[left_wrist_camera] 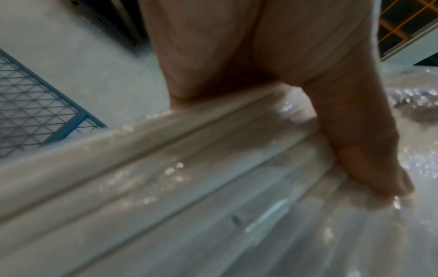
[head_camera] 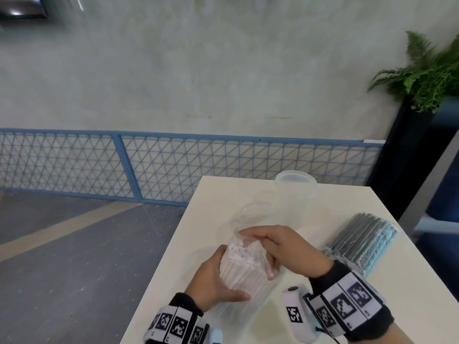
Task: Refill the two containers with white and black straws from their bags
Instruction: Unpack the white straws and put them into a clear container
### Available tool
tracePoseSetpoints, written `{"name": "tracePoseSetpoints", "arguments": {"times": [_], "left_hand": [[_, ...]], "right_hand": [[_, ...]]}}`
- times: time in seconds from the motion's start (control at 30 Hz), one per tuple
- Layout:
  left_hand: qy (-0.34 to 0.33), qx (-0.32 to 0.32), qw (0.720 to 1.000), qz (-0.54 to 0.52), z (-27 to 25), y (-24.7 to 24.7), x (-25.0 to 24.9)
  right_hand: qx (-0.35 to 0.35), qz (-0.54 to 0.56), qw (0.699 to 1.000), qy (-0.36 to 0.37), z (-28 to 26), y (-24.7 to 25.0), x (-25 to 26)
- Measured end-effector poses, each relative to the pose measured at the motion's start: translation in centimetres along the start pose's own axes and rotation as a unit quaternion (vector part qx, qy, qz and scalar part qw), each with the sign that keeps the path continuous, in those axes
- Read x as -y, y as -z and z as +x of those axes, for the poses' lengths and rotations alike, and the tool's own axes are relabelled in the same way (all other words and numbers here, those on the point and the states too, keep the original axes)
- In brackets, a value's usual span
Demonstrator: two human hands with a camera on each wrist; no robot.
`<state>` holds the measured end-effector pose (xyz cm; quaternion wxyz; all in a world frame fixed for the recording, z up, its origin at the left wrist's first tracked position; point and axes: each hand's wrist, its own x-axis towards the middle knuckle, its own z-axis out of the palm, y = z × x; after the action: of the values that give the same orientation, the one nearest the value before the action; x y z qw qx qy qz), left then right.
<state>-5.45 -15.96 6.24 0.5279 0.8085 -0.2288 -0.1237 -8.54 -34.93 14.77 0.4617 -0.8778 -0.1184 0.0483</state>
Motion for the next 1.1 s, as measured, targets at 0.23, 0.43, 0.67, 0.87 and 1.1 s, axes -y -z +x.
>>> {"name": "tracePoseSetpoints", "arguments": {"times": [0.23,0.43,0.67,0.87,1.1], "left_hand": [[-0.015,-0.032,0.999,0.008,0.2,0.3,0.5],[-0.017,-0.026,0.999,0.028,0.7,0.5,1.2],[-0.001,-0.016,0.999,0.039,0.7,0.3,1.9],[0.006,-0.020,0.999,0.039,0.8,0.0,2.1],[0.005,-0.044,0.999,-0.007,0.7,0.8,2.1]], "right_hand": [[0.042,-0.246,0.965,0.082,0.9,-0.6,0.4],[0.041,-0.255,0.965,0.055,1.4,-1.6,-0.3],[0.113,-0.211,0.970,0.050,1.8,-0.7,-0.7],[0.050,-0.317,0.946,0.037,2.6,-3.3,-1.5],[-0.012,-0.191,0.978,0.078,2.2,-2.4,-1.8]]}}
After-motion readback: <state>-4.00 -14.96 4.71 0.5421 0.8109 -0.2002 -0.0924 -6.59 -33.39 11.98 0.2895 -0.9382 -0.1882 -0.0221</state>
